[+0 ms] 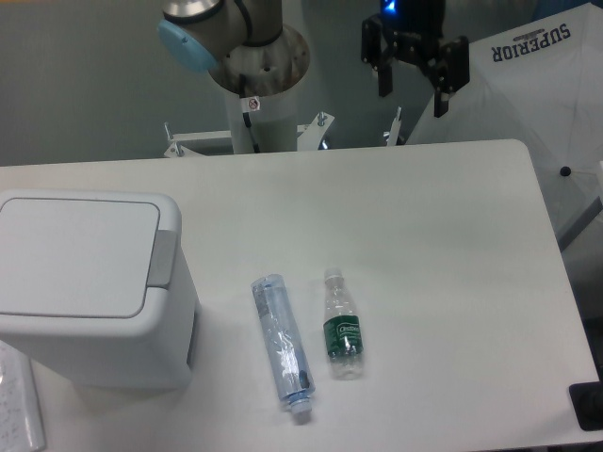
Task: Open the trash can
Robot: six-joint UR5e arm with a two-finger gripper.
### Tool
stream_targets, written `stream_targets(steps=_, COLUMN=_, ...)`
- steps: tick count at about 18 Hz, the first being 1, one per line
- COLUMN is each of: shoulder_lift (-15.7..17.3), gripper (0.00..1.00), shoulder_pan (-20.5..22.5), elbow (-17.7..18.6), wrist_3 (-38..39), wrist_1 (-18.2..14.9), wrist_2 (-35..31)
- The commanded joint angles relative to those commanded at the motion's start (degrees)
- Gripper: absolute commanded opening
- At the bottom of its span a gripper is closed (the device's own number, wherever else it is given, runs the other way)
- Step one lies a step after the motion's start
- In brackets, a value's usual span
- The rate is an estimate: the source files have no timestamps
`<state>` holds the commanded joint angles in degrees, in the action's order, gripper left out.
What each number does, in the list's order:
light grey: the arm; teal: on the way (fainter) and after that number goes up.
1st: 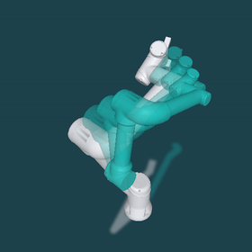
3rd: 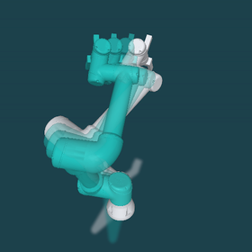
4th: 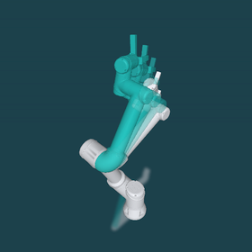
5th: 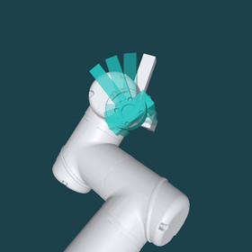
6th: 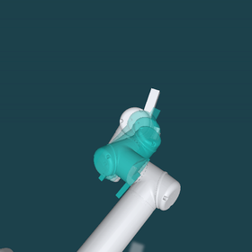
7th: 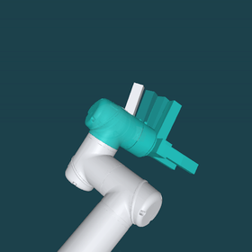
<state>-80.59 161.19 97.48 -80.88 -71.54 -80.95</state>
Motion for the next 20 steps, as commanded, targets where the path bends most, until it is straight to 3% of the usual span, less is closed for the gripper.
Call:
stream_targets(steps=4, shoulder_lift=-2.19, gripper=1.0, shoulder_pan=-1.75, elbow=-1.93, wrist_3=9.04, wrist_1=0.17, wrist_2=2.11)
stream_targets(steps=10, shoulder_lift=-8.78, gripper=1.0, shoulder_pan=-8.87, elbow=-9.58, wrist_3=28.03, wrist_1=1.05, wrist_2=2.55)
stream_targets(steps=16, shoulder_lift=-10.37, gripper=1.0, shoulder_pan=-12.92, elbow=-11.25, wrist_3=42.45, wrist_1=1.76, wrist_2=2.9)
stream_targets(steps=20, shoulder_lift=-12.21, gripper=1.0, shoulder_pan=-17.83, elbow=-11.52, wrist_3=53.08, wrist_1=1.76, wrist_2=2.91)
